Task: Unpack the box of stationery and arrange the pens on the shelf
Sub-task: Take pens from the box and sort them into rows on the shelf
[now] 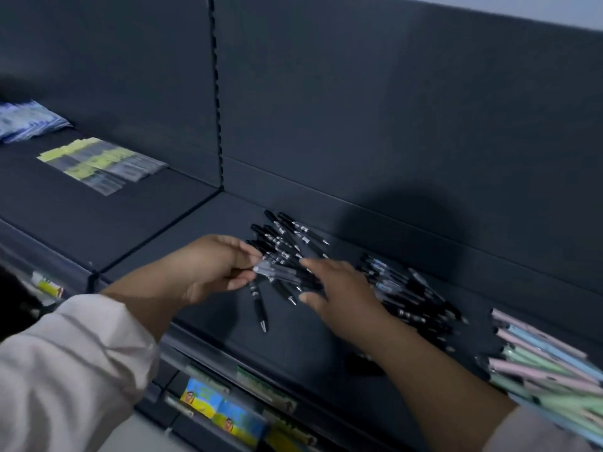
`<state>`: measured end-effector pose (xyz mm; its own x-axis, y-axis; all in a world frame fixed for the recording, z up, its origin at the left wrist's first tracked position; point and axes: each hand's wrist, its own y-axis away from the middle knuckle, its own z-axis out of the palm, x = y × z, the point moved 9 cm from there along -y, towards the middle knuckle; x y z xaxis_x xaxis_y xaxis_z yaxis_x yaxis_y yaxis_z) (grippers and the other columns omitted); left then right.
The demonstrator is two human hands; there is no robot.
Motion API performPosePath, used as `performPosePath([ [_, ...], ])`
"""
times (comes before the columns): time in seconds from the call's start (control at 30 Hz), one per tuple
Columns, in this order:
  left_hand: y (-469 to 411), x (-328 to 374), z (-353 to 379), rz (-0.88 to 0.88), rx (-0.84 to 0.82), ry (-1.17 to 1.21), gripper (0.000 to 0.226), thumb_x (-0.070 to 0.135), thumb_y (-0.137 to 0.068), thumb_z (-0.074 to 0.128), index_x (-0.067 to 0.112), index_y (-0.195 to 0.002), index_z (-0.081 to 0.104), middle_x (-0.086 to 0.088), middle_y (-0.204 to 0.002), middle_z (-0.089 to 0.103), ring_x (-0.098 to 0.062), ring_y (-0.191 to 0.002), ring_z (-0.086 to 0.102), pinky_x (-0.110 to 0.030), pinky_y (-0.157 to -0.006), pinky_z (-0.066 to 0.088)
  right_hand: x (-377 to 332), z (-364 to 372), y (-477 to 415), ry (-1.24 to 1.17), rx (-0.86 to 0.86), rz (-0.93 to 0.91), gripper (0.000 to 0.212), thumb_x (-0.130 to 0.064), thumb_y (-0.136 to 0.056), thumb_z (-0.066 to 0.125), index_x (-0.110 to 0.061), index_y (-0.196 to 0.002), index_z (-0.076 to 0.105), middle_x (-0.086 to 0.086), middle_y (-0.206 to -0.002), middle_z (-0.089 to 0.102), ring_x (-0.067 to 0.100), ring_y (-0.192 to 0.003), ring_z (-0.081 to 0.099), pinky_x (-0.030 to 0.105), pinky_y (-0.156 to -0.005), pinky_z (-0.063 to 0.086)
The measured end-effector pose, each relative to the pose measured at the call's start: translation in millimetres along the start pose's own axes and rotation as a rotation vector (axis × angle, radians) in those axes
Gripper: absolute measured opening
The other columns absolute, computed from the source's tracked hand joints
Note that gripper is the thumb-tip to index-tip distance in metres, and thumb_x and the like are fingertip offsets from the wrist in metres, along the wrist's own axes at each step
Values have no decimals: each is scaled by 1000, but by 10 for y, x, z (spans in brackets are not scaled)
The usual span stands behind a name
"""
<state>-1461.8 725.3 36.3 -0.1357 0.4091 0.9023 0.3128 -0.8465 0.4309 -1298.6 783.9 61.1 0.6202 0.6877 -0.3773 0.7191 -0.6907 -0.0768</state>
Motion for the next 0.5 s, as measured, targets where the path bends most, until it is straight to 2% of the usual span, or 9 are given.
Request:
performPosePath([
  [0.13, -105, 97, 269, 23, -120, 6, 10, 4, -88, 61, 13, -87, 62, -2, -74, 67, -8, -55, 62, -18, -51, 52, 101, 12, -29, 10, -20, 101, 31, -24, -94, 53, -24, -125, 52, 2, -122, 60, 24, -110, 54, 30, -87, 43],
  [0.23, -170, 130, 431, 82, -105, -165, 17, 15, -86, 67, 19, -99, 57, -4, -85, 66, -13, -67, 63, -20, -56, 50, 400, -77, 169, 67, -19, 186, 25, -22, -96, 51, -23, -120, 52, 1, -111, 60, 20, -96, 54, 27, -75, 39],
  [0.33, -199, 137, 678, 212, -109, -369, 20, 17, -84, 70, 16, -100, 58, -4, -81, 63, -17, -69, 59, -24, -59, 47, 793, -170, 493, 129, -49, 291, 20, -21, -93, 54, -23, -113, 55, 1, -110, 60, 22, -102, 56, 31, -82, 43],
  [0.5, -160, 153, 1250, 478, -208, -782, 11, 22, -81, 71, 26, -78, 60, 10, -76, 62, -12, -78, 60, -23, -70, 46, 1161, -273, 919, 148, -45, 440, 40, -26, -87, 63, -27, -126, 56, -2, -124, 58, 20, -118, 50, 30, -100, 40],
])
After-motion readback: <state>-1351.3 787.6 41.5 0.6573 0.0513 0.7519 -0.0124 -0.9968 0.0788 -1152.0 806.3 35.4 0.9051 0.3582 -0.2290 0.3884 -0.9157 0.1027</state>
